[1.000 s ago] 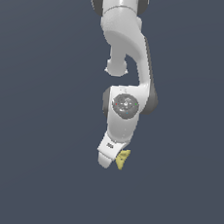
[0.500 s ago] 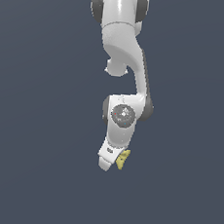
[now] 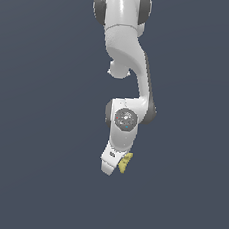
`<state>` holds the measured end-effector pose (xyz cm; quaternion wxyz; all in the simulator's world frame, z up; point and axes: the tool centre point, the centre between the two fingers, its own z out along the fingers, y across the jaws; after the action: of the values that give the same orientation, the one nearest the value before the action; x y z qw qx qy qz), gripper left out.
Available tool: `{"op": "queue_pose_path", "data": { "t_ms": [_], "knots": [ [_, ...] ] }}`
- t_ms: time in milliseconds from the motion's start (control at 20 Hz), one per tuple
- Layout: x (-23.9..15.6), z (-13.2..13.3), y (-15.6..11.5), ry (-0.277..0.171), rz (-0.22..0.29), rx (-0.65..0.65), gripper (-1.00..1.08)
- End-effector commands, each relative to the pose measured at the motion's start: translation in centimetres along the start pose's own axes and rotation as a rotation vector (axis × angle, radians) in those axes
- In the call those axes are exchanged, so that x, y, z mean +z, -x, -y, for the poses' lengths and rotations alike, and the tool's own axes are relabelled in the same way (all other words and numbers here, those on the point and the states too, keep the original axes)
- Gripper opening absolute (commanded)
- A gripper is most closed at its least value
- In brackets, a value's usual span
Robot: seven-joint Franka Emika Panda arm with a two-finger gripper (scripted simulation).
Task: Pick up the object and move it to a goal position.
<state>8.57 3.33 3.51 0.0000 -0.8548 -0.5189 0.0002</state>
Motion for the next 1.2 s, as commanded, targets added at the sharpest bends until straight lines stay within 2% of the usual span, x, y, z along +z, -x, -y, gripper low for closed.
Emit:
{"op": "queue_pose_path", "data": {
  "t_ms": [0, 350, 600, 850, 1150],
  "knots": [
    [0.0, 0.0, 0.0, 0.0, 0.0, 0.0, -1.0],
    [-0.3, 0.0, 0.0, 0.0, 0.0, 0.0, -1.0],
    [-2.1, 0.3, -0.3, 0.0, 0.0, 0.0, -1.0],
    [-5.6, 0.8, -0.9, 0.0, 0.0, 0.0, -1.0],
    [-11.9, 1.7, -2.0, 0.001, 0.001, -0.001, -1.0]
  ]
}}
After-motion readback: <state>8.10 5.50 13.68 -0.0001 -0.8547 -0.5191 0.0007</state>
